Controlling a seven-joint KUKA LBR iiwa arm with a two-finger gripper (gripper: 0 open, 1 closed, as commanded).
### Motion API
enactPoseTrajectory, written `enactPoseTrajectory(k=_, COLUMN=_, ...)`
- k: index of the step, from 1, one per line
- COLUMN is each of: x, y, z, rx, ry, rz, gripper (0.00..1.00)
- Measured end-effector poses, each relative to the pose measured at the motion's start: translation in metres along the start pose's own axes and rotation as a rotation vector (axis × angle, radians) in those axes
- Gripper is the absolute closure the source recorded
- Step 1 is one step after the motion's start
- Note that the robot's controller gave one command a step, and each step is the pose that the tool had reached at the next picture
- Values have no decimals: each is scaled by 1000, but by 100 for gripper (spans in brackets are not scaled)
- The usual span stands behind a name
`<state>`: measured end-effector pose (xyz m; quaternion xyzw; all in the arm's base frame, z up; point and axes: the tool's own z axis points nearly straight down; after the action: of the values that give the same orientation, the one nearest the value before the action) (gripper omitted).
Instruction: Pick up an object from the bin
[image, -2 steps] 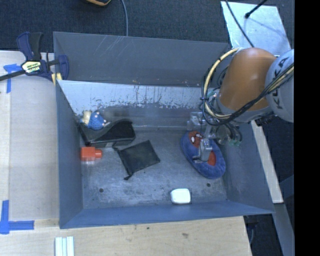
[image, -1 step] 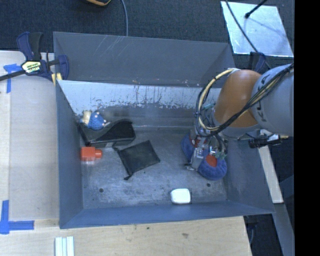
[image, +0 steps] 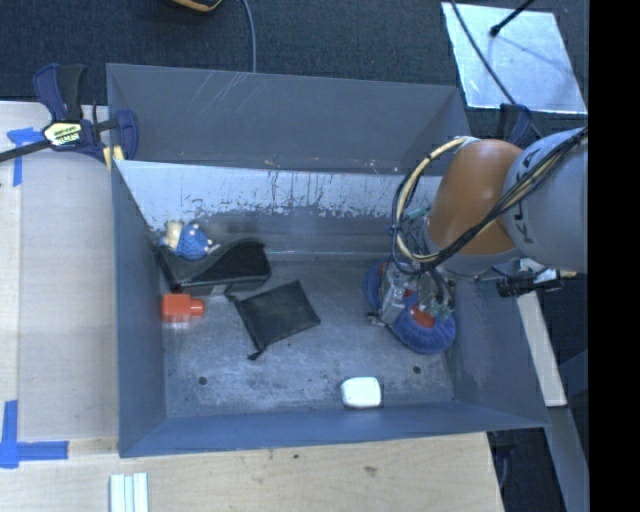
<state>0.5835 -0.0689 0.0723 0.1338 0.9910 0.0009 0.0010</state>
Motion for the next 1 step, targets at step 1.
enactPoseTrajectory(k=1, x=-20, y=-17, z=-118, rx=1, ry=-11, rz=14, gripper=100)
